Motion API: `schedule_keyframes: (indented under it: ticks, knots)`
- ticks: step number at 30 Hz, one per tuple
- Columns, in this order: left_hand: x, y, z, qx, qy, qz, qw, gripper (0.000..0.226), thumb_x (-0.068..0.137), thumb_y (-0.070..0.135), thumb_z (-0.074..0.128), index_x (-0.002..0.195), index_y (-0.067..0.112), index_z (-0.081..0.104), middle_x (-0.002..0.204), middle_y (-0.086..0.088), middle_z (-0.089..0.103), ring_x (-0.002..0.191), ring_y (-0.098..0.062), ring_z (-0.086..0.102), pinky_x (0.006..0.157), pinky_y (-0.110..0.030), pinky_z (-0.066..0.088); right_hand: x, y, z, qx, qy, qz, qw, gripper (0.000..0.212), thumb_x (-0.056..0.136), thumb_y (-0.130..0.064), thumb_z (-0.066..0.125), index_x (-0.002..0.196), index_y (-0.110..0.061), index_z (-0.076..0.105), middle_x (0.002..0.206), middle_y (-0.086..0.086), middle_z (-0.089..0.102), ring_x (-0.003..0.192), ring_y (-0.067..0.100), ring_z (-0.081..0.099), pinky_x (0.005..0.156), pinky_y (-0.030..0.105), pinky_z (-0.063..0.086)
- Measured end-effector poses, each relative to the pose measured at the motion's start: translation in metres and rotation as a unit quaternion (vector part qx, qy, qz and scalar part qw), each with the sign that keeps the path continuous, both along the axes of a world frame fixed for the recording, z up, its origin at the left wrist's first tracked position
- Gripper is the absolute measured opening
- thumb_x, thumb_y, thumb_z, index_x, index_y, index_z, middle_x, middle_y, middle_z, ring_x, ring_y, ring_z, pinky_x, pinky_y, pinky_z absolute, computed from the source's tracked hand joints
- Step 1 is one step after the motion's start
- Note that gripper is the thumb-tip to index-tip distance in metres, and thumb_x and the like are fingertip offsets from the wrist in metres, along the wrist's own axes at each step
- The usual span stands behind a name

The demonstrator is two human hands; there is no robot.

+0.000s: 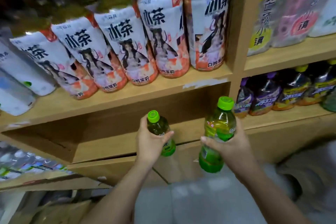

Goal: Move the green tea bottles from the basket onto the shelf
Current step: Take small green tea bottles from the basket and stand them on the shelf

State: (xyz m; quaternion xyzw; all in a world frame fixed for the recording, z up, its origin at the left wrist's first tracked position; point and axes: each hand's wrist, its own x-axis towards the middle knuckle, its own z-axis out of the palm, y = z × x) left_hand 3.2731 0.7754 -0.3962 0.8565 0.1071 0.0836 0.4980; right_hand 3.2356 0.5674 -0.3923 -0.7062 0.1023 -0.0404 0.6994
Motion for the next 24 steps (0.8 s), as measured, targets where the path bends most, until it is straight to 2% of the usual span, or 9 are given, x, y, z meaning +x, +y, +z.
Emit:
schedule_keyframes:
  ticks: [3,6,9,12,14,16,18,20,24]
  knots:
    - [0.042,0.012,-0.044,0.02,-0.03,-0.004,0.999,0.06,0.055,0.031,0.091,0.101,0.024,0.053,0.097,-0.001,0.068,0.092,-0.019,0.065,0.085,-0.038,0.054,0.034,0.023,-0.041,-0.026,-0.054,-0.025,0.998,0.073,0.054,-0.01,0.091,0.115,-0.023,0.054,0.101,-0.008,0.068,0.09,0.002,0.066,0.081,0.024,0.052]
    - [0.075,0.019,-0.067,0.011,-0.073,0.01,0.997,0.05,0.055,0.033,0.091,0.082,0.03,0.049,0.085,0.004,0.066,0.083,-0.017,0.066,0.077,-0.035,0.055,0.066,0.046,-0.073,-0.057,-0.112,-0.034,0.992,0.077,0.053,-0.018,0.092,0.118,-0.026,0.051,0.104,-0.011,0.067,0.093,-0.004,0.063,0.079,0.016,0.047]
    - [0.09,0.026,-0.081,0.021,-0.138,-0.023,0.99,0.063,0.056,0.034,0.089,0.106,0.026,0.051,0.086,0.017,0.062,0.083,-0.008,0.063,0.076,-0.029,0.054,0.092,0.064,-0.101,-0.076,-0.171,-0.054,0.981,0.076,0.054,-0.019,0.091,0.117,-0.027,0.049,0.102,-0.015,0.063,0.09,-0.015,0.058,0.07,0.001,0.042]
    - [0.093,0.032,-0.104,0.06,-0.194,-0.04,0.978,0.091,0.057,0.038,0.087,0.133,0.028,0.038,0.101,0.018,0.059,0.1,-0.011,0.06,0.087,-0.033,0.051,0.112,0.078,-0.129,-0.098,-0.224,-0.074,0.967,0.078,0.054,-0.026,0.091,0.119,-0.028,0.047,0.106,-0.014,0.061,0.099,-0.002,0.059,0.075,0.009,0.044]
    - [0.083,0.033,-0.122,0.11,-0.227,-0.015,0.967,0.109,0.058,0.041,0.086,0.144,0.031,0.02,0.127,0.005,0.052,0.122,-0.017,0.048,0.101,-0.038,0.043,0.124,0.083,-0.145,-0.122,-0.274,-0.083,0.95,0.076,0.054,-0.033,0.09,0.116,-0.031,0.046,0.105,-0.015,0.06,0.099,0.001,0.059,0.075,0.01,0.045]
    - [0.063,0.035,-0.139,0.154,-0.331,0.033,0.931,0.099,0.066,0.033,0.082,0.144,0.035,0.021,0.136,0.003,0.044,0.126,-0.017,0.042,0.104,-0.04,0.04,0.135,0.088,-0.159,-0.164,-0.324,-0.095,0.927,0.073,0.057,-0.044,0.087,0.114,-0.033,0.043,0.105,-0.015,0.059,0.099,0.004,0.057,0.079,0.014,0.047]
    - [0.04,0.028,-0.156,0.164,-0.458,0.002,0.874,0.067,0.075,0.023,0.072,0.132,0.038,0.04,0.117,0.014,0.052,0.104,-0.006,0.052,0.088,-0.036,0.05,0.142,0.09,-0.172,-0.203,-0.36,-0.101,0.905,0.079,0.06,-0.052,0.082,0.124,-0.031,0.04,0.114,-0.008,0.056,0.105,0.01,0.054,0.088,0.028,0.049]
    - [0.034,0.016,-0.176,0.199,-0.454,-0.074,0.866,0.053,0.078,0.025,0.064,0.126,0.041,0.047,0.11,0.022,0.054,0.096,-0.003,0.055,0.082,-0.035,0.053,0.144,0.087,-0.188,-0.213,-0.363,-0.078,0.904,0.089,0.062,-0.051,0.08,0.135,-0.031,0.033,0.122,-0.006,0.053,0.113,0.012,0.051,0.094,0.034,0.046]
    - [0.056,-0.001,-0.21,0.191,-0.329,-0.146,0.913,0.065,0.082,0.022,0.064,0.138,0.039,0.035,0.133,0.016,0.051,0.109,0.001,0.055,0.093,-0.033,0.051,0.127,0.068,-0.211,-0.215,-0.306,0.008,0.927,0.094,0.066,-0.036,0.083,0.142,-0.032,0.028,0.132,-0.01,0.055,0.118,0.007,0.052,0.1,0.027,0.043]
